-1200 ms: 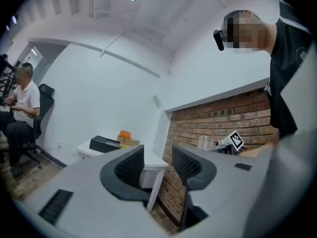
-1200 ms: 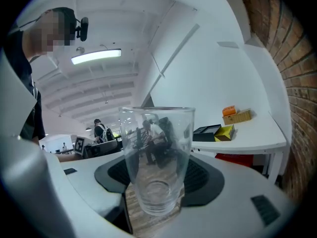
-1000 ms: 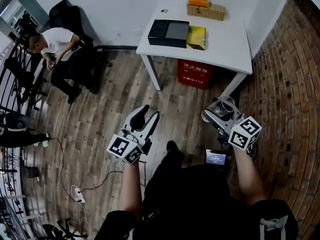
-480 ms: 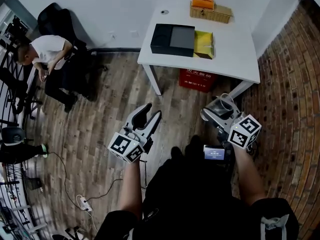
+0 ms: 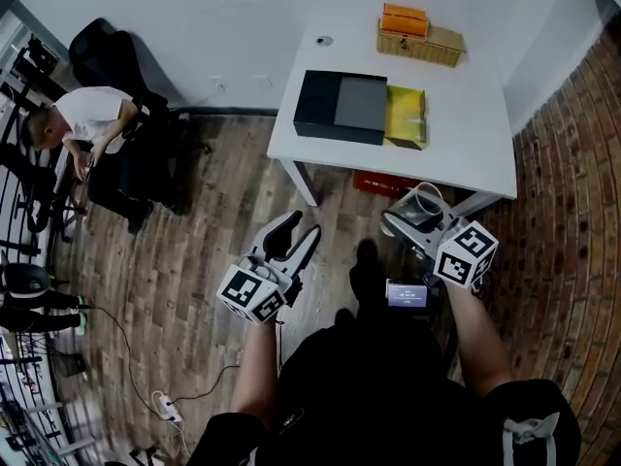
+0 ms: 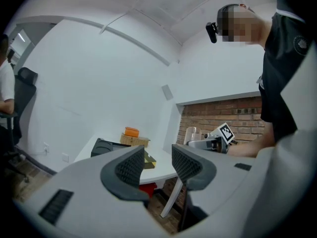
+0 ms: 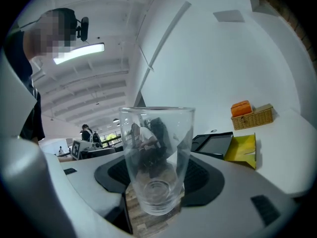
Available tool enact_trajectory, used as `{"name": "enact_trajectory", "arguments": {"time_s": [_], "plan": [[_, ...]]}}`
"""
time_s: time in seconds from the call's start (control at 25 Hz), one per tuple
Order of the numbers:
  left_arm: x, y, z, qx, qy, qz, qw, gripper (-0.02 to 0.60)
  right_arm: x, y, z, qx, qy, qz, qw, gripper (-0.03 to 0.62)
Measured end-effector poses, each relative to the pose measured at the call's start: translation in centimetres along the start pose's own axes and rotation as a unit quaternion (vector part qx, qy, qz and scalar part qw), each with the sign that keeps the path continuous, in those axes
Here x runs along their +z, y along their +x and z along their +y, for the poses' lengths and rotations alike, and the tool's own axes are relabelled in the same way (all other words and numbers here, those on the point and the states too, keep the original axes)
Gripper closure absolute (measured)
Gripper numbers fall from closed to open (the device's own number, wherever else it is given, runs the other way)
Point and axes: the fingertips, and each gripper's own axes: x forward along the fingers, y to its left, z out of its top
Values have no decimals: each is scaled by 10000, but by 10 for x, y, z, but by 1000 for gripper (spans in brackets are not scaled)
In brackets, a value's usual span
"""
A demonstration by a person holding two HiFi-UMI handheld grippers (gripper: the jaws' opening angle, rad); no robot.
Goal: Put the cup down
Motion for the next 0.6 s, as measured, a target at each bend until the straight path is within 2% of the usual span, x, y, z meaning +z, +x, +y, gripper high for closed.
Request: {"name": "enact_trajectory", "arguments": {"time_s": [0.32, 0.6], "plan": [[29, 96, 68, 46, -47, -25, 10000, 402, 49, 72, -86, 286, 18, 19, 9996, 315], [39, 162, 103, 147, -130, 75, 9998, 402, 73, 113, -151, 519, 143, 131, 9985, 315]]}}
